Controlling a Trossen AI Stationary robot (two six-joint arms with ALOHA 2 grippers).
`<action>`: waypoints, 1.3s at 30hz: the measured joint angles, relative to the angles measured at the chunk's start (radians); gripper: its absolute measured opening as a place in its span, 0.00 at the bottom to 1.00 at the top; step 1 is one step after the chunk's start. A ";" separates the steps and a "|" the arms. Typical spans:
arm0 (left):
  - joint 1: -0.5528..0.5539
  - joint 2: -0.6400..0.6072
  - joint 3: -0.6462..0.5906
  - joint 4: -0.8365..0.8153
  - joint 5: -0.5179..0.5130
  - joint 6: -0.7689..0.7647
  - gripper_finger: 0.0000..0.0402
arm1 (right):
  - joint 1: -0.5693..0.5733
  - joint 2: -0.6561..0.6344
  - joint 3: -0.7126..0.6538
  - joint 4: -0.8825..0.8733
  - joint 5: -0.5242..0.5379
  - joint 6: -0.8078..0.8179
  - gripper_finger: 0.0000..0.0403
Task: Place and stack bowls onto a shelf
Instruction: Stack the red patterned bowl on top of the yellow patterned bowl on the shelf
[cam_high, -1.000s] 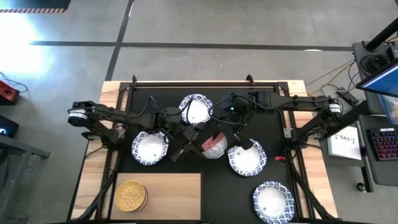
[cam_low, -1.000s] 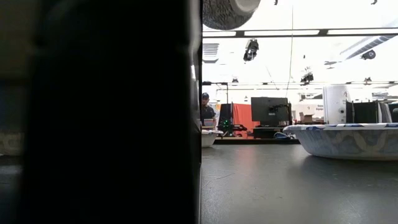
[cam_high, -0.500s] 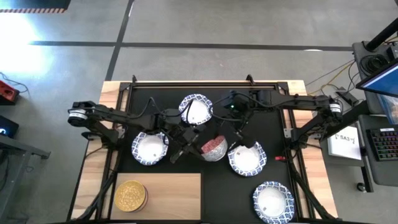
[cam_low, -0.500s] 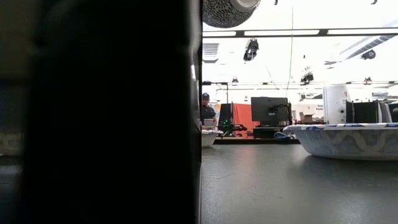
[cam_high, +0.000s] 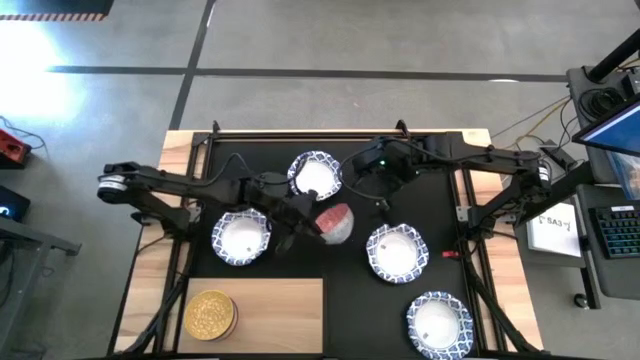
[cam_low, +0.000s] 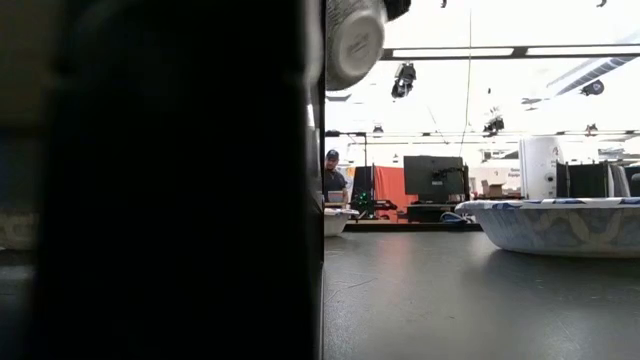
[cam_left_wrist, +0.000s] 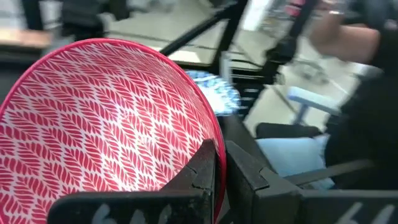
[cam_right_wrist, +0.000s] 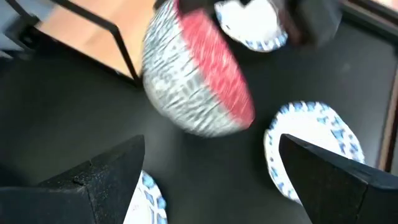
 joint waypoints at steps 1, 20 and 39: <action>0.000 -0.017 0.002 -0.033 -0.030 -0.011 0.00 | 0.000 0.000 0.006 -0.017 0.020 0.000 0.89; -0.161 -0.234 0.157 -0.805 -0.493 -0.536 0.00 | -0.002 -0.001 0.034 -0.107 0.186 0.113 0.89; -0.571 -0.012 0.540 -1.473 -0.647 -0.897 0.00 | -0.002 -0.001 0.034 -0.104 0.186 0.123 0.89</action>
